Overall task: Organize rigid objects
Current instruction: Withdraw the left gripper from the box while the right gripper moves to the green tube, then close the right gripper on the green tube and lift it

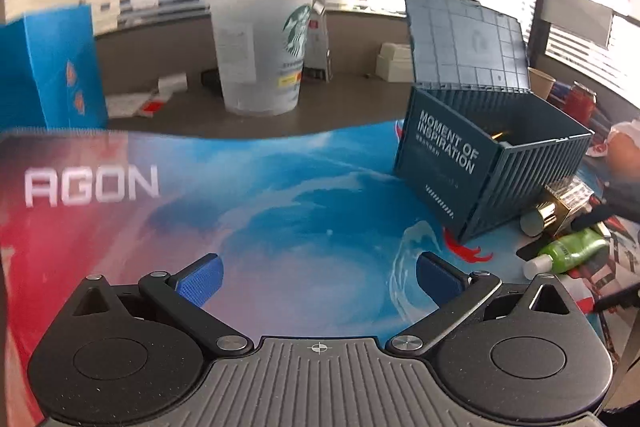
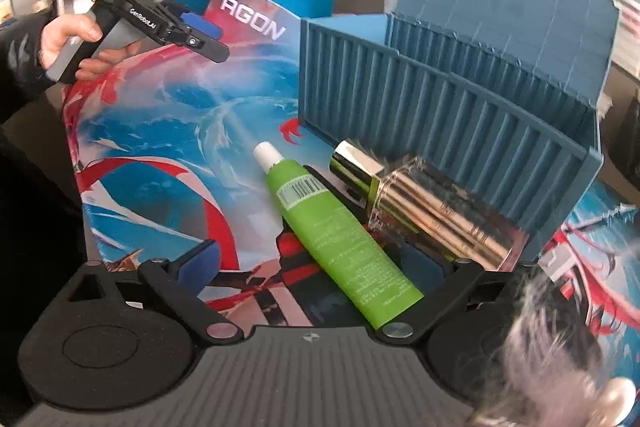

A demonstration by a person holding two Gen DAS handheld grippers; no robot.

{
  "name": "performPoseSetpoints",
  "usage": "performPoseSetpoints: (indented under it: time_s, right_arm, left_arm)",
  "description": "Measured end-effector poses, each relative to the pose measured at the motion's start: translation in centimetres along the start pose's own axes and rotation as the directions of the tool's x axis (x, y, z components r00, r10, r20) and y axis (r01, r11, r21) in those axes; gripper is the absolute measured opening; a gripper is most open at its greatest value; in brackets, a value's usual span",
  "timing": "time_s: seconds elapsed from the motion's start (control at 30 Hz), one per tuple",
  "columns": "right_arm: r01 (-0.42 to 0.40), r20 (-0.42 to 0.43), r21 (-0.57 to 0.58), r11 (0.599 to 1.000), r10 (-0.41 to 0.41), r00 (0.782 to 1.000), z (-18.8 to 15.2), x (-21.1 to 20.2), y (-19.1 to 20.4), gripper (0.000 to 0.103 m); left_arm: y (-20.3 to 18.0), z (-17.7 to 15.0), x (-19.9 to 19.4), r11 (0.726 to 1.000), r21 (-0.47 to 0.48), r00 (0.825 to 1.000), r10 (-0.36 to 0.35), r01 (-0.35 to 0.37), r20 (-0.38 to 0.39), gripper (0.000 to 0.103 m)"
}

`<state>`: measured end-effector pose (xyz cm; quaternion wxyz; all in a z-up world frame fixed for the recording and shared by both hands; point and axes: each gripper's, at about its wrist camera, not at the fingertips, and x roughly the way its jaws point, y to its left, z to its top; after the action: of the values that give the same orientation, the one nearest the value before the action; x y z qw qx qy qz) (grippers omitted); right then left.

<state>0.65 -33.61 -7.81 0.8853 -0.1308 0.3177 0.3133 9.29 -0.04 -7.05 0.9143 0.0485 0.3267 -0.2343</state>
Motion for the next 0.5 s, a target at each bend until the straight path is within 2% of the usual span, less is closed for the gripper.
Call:
performPoseSetpoints:
  time_s: [0.03, 0.13, 0.17, 0.23, 0.27, 0.3, 0.33, 0.37, 0.4, 0.5]
  right_arm:
    - [-0.012, -0.010, 0.014, 1.000, 0.012, 1.000, 0.1, 0.0, 0.1, 0.098]
    - [-0.112, -0.031, 0.006, 0.994, 0.113, 0.993, 0.6, -0.7, 1.2, 0.098]
    - [-0.110, -0.026, -0.007, 0.994, 0.110, 0.994, 0.7, -0.9, 1.5, 0.098]
    - [-0.050, -0.054, -0.017, 0.999, 0.049, 0.997, 0.9, -0.4, 1.7, 0.091]
    - [-0.024, -0.064, -0.020, 1.000, 0.023, 0.998, 1.0, 0.0, 1.6, 0.086]
    - [-0.028, -0.056, -0.005, 1.000, 0.028, 0.998, 1.1, 0.0, 1.3, 0.071]
    - [-0.035, -0.052, 0.004, 0.999, 0.035, 0.998, 1.3, 0.0, 1.1, 0.063]
    - [-0.029, -0.048, 0.001, 1.000, 0.029, 0.998, 1.5, 0.1, 1.2, 0.048]
    - [-0.025, -0.050, -0.011, 1.000, 0.025, 0.998, 1.8, 0.0, 1.2, 0.038]
    - [-0.043, -0.073, -0.032, 0.999, 0.041, 0.996, 2.2, 0.1, 1.3, 0.033]
  left_arm:
    - [0.1, -0.2, 0.1, 1.000, -0.009, 1.000, 0.001, -0.001, -0.007, 0.103]
    - [0.0, -0.7, 0.4, 1.000, -0.012, 1.000, 0.015, -0.015, -0.013, 0.103]
    - [0.0, -0.8, 0.5, 1.000, -0.011, 1.000, 0.015, -0.015, -0.013, 0.103]
    - [0.0, -1.0, 0.7, 1.000, -0.016, 1.000, 0.015, -0.015, -0.014, 0.103]
    - [0.0, -1.1, 0.8, 1.000, -0.020, 1.000, 0.010, -0.011, -0.014, 0.103]
    - [-0.1, -1.2, 0.9, 1.000, -0.024, 1.000, 0.005, -0.005, -0.013, 0.103]
    - [-0.1, -1.3, 0.9, 1.000, -0.028, 1.000, 0.000, -0.001, -0.013, 0.103]
    - [-0.1, -1.4, 1.0, 1.000, -0.028, 1.000, -0.003, 0.003, -0.013, 0.103]
    - [-0.2, -1.5, 1.1, 1.000, -0.028, 1.000, -0.003, 0.003, -0.014, 0.103]
    - [-0.3, -1.7, 1.2, 1.000, -0.023, 1.000, 0.003, -0.003, -0.016, 0.103]
